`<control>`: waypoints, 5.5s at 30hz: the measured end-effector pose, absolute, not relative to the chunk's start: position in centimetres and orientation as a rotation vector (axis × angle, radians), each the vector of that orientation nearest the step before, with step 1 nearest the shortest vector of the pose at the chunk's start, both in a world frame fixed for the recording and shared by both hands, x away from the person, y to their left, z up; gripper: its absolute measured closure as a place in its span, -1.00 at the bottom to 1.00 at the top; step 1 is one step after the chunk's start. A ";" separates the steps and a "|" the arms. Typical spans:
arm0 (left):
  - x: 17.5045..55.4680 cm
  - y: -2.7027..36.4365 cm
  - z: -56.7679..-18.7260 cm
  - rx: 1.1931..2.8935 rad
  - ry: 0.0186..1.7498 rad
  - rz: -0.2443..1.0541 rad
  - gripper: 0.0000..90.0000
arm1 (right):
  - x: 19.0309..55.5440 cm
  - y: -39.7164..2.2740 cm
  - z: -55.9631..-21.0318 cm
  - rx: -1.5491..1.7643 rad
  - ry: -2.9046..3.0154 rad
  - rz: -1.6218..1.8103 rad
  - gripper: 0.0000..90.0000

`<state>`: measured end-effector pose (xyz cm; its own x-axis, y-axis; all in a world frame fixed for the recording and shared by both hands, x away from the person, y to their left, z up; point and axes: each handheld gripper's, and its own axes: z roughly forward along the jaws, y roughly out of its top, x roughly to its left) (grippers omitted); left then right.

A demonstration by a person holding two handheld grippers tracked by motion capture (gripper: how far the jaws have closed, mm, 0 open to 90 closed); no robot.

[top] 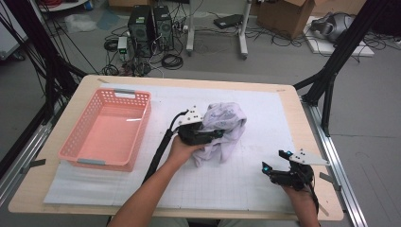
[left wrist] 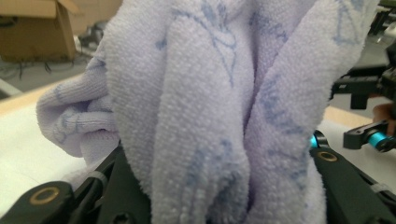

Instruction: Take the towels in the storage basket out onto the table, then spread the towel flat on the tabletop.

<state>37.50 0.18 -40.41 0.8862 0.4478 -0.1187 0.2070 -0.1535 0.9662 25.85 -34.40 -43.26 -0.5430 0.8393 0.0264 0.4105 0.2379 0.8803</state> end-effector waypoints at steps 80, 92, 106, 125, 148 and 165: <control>31.2 10.1 -43.5 1.661 0.749 0.319 -0.46 | 28.6 -27.0 -43.4 1.128 2.231 1.254 -0.57; 31.1 10.0 -43.7 1.679 0.756 0.309 -0.44 | 30.8 -22.9 -44.8 1.072 2.348 1.056 0.49; 31.0 10.0 -43.9 1.685 0.754 0.304 -0.39 | 27.8 -32.3 -43.1 1.228 2.213 1.031 0.90; 31.2 9.7 -44.1 1.692 0.763 0.301 -0.35 | 29.5 -31.9 -41.8 1.235 2.152 1.103 -0.11; 31.2 9.9 -44.1 1.706 0.766 0.304 -0.34 | 22.6 -32.0 -43.0 1.142 2.359 1.074 0.62; 31.3 9.6 -44.3 1.715 0.766 0.292 -0.30 | 24.0 -32.8 -36.6 0.965 2.145 1.281 0.06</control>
<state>31.26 9.61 -44.28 0.7538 0.6265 -0.1982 0.3361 -0.1086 0.9355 23.95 -32.83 -36.57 -0.6488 0.7603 -0.0318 0.3328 0.3210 0.8867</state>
